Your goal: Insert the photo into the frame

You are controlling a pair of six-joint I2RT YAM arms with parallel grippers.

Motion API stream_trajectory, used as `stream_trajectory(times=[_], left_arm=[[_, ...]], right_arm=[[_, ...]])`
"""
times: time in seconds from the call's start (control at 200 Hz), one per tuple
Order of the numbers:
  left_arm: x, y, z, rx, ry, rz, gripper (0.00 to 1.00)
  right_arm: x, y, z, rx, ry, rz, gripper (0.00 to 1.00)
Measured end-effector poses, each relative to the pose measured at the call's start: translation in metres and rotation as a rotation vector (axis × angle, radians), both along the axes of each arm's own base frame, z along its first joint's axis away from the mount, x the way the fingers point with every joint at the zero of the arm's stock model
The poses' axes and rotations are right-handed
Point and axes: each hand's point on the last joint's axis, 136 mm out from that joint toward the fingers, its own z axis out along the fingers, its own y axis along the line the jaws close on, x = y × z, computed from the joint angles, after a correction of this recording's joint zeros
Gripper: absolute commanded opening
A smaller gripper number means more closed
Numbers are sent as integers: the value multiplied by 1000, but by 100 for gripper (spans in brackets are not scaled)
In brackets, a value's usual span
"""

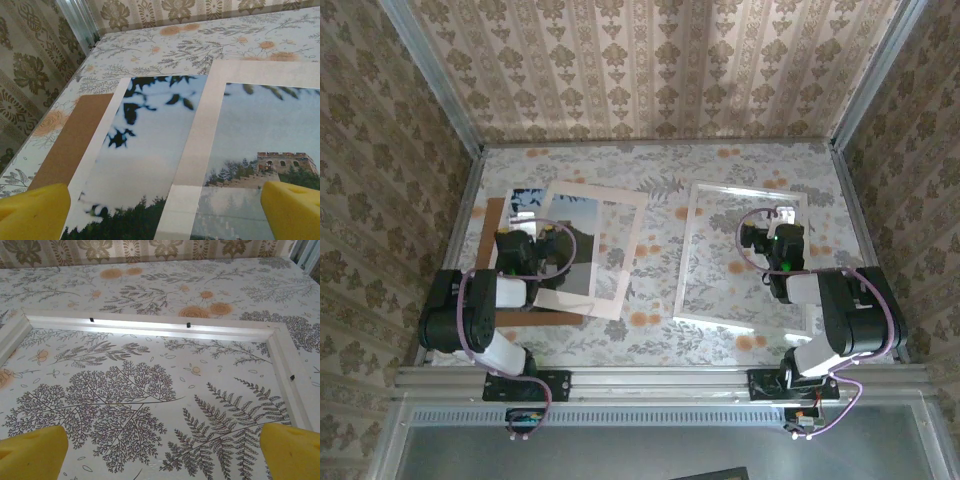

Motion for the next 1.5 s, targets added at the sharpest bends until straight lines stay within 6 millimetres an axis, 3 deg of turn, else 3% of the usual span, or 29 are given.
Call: stream_trajectory(times=[1.105,1.17,1.365,1.5], left_arm=[[-2,0,5,-1,3,0,100],[-6,2,19,-1,-14,6,100],[-11,15,81,-86,-137,90,100],[-14,10,98,-216,-166,87,100]], right_arm=[[-2,-2,2,-7,10,-14,100],[-4,-6,14,-9,7,-39,100],[-14,-21,83,45,-135,-146,100],[-17,-27,96,104,-112,-201,99]])
